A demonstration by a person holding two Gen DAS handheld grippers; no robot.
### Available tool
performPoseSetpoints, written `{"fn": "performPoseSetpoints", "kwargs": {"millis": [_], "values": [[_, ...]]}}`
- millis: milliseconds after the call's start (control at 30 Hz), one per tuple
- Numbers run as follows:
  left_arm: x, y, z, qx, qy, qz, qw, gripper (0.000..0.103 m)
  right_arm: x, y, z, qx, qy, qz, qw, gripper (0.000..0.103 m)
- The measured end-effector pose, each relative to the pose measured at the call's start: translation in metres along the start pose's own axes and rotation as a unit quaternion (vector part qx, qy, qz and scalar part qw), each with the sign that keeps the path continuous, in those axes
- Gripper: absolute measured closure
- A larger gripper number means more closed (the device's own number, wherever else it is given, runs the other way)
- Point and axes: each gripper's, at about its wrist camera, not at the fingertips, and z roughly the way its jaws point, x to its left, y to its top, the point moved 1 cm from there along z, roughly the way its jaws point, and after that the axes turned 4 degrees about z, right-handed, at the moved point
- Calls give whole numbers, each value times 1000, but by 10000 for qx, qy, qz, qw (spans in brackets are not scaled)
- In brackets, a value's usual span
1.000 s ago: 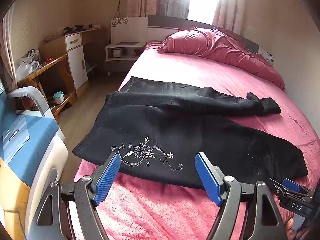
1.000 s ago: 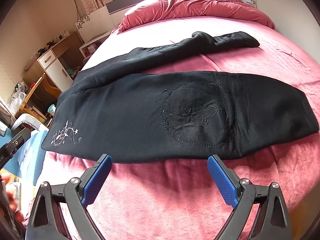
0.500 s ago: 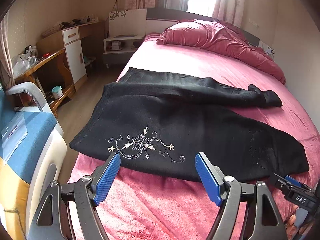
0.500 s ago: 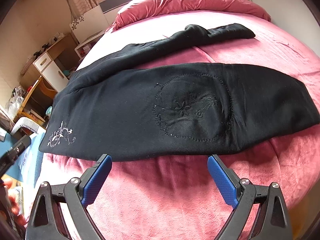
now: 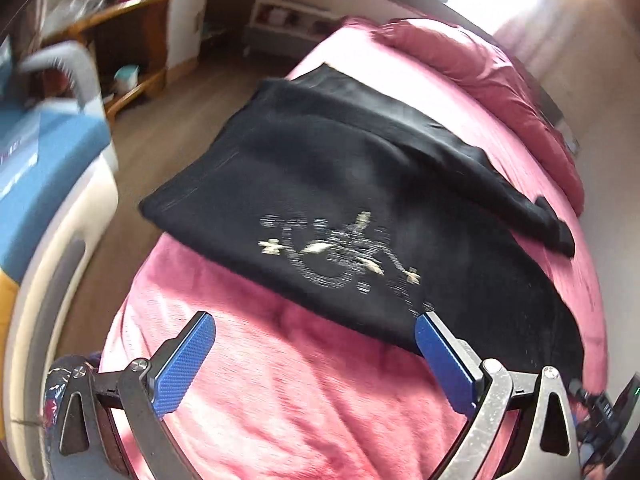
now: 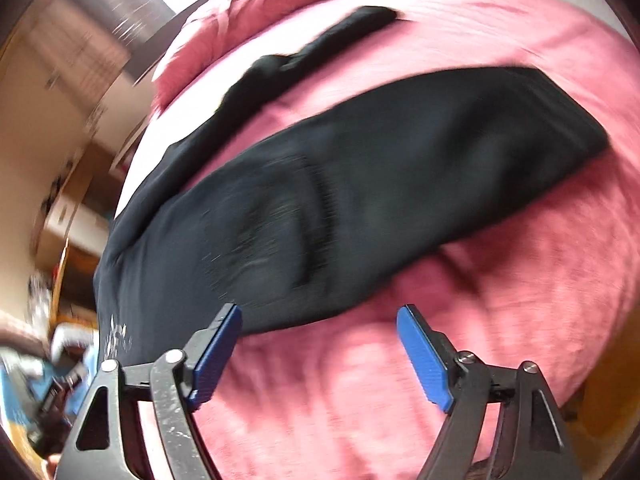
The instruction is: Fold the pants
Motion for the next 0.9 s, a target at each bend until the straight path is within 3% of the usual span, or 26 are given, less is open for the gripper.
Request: {"fn": "performPoseSetpoints", "kwargs": {"millis": [100, 167, 467, 533, 567, 667, 767, 900], "values": [[32, 14, 8, 68, 197, -414, 9989, 3, -36, 12, -2, -38, -8, 574, 9983, 27], [51, 21, 13, 139, 362, -640, 9972, 19, -58, 20, -4, -121, -33, 890, 9959, 28], [67, 49, 52, 420, 206, -1218, 9915, 43, -133, 73, -7, -716, 114, 2101, 9750, 32], [64, 51, 53, 432, 314, -1151, 9919, 54, -144, 83, 0, -731, 100, 2289, 9706, 38], [61, 55, 55, 369, 324, -1096, 9928, 67, -145, 86, 5, -748, 83, 2352, 9690, 41], [62, 60, 53, 276, 437, -1031, 9933, 90, -155, 104, 12, -806, -31, 2362, 9684, 53], [61, 67, 46, 139, 427, -920, 9947, 96, -154, 117, 14, -852, -136, 2263, 9702, 83], [53, 67, 19, -129, 414, -569, 9974, 97, -142, 127, -5, -1046, -177, 1769, 9785, 88]]}}
